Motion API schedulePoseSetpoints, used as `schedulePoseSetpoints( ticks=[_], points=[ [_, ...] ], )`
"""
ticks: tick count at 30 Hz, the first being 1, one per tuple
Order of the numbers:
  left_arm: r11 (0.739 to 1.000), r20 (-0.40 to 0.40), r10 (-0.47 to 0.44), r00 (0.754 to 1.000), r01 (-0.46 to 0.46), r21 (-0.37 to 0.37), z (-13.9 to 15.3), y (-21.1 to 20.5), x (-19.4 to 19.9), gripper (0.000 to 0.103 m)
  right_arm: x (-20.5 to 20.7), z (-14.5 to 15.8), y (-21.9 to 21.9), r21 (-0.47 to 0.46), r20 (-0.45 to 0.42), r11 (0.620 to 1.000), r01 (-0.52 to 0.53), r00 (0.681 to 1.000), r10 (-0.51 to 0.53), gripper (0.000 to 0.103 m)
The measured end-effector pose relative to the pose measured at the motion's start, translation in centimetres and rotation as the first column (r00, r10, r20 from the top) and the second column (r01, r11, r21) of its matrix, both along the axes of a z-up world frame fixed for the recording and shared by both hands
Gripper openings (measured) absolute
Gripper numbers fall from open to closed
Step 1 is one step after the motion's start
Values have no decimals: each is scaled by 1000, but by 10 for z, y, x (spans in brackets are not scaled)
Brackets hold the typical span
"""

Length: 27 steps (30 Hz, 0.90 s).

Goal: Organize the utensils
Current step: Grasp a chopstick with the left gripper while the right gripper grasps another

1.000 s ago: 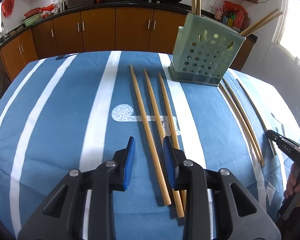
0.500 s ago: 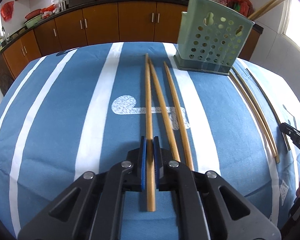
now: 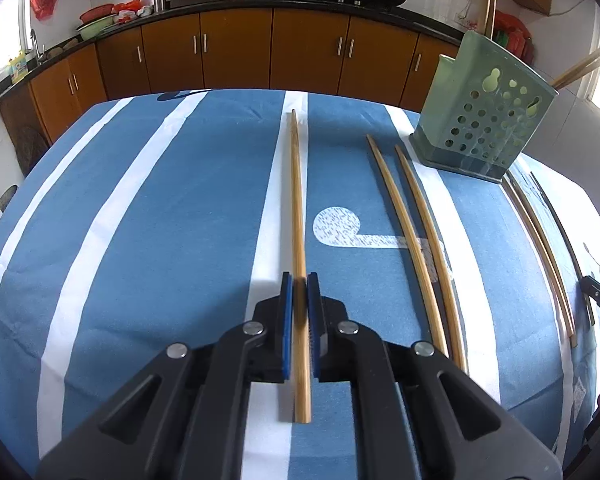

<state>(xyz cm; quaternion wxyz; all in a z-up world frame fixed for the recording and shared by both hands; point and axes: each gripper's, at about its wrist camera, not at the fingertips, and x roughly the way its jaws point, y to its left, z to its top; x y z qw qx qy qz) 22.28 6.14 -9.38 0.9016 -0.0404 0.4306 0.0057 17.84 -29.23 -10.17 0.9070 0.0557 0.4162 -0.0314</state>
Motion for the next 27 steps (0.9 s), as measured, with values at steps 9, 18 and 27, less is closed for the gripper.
schedulePoseSetpoints(
  ticks=[9, 18, 27],
  points=[
    [1000, 2, 6, 1000, -6, -26, 0, 2, 2, 10, 0, 0, -1, 3, 0, 1000, 0, 1000, 0, 8],
    [999, 3, 10, 1000, -10, -33, -1, 2, 1, 10, 0, -1, -1, 3, 0, 1000, 1, 1000, -1, 8],
    [1000, 3, 7, 1000, -7, -18, 0, 1, -2, 10, -3, -1, 0, 0, 0, 1000, -5, 1000, 5, 8]
  ],
)
